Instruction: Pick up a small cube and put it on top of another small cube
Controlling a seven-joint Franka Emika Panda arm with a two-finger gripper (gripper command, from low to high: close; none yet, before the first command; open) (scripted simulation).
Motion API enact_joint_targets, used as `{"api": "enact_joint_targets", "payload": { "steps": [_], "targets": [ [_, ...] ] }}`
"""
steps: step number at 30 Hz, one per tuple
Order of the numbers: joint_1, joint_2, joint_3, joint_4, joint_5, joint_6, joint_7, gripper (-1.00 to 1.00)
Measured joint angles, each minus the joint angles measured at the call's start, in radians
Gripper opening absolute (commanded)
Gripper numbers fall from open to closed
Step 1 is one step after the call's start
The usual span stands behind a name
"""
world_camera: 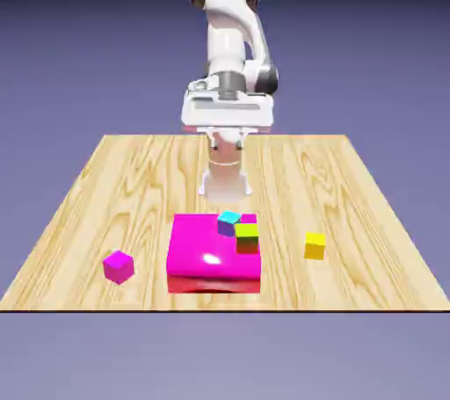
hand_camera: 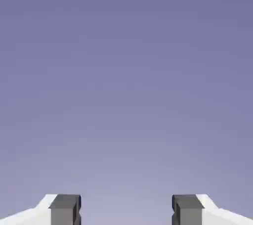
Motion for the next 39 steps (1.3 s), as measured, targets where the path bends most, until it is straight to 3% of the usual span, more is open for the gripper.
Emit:
{"api": "enact_joint_targets", "payload": {
  "steps": [21, 27, 28, 34, 39],
  "targets": [
    [0.444, 0.761, 0.221, 0.355, -0.348, -0.641, -0.283, 0.0],
    [0.472, 0.912, 0.155, 0.352, -0.457, -0.505, -0.208, 0.0],
    [0.475, 0.929, 0.147, 0.351, -0.469, -0.489, -0.199, -1.0],
    [0.451, 0.784, 0.215, 0.357, -0.36, -0.631, -0.278, -1.0],
    [0.331, 0.631, 0.073, 0.433, -0.266, -0.845, -0.367, -1.0]
  ]
}}
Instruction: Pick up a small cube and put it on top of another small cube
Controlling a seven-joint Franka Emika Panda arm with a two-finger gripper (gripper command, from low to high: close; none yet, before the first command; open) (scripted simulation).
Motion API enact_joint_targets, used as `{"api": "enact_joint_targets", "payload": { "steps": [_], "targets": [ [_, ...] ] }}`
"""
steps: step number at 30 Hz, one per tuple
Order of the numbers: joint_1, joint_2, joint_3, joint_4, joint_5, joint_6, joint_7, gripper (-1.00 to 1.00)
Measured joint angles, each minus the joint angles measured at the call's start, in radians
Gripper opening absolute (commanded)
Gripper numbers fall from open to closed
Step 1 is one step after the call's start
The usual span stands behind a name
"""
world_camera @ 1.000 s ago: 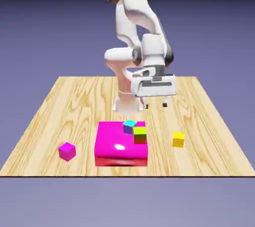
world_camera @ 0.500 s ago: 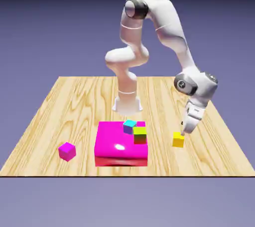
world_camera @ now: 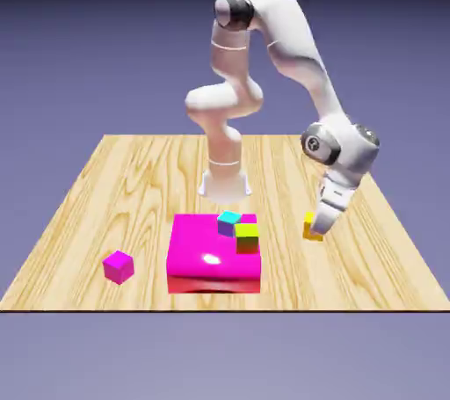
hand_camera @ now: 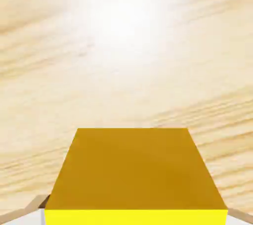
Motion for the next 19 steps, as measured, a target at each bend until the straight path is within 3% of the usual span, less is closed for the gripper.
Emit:
{"api": "enact_joint_targets", "payload": {
  "steps": [5, 8, 12, 13, 15, 19],
  "targets": [
    [-0.13, -0.131, -0.144, 0.072, 0.077, -0.19, -0.076, -1.0],
    [-0.059, -0.131, -0.144, 0.072, 0.077, -0.19, -0.076, -1.0],
    [-0.126, -0.056, -0.158, -0.025, 0.054, -0.016, -0.058, -1.0],
    [-0.108, -0.052, -0.158, -0.03, 0.053, -0.008, -0.057, 1.0],
    [-0.113, -0.052, -0.158, -0.03, 0.049, -0.007, -0.056, 1.0],
    [-0.067, -0.128, -0.145, 0.068, 0.073, -0.181, -0.074, 1.0]
  ]
}}
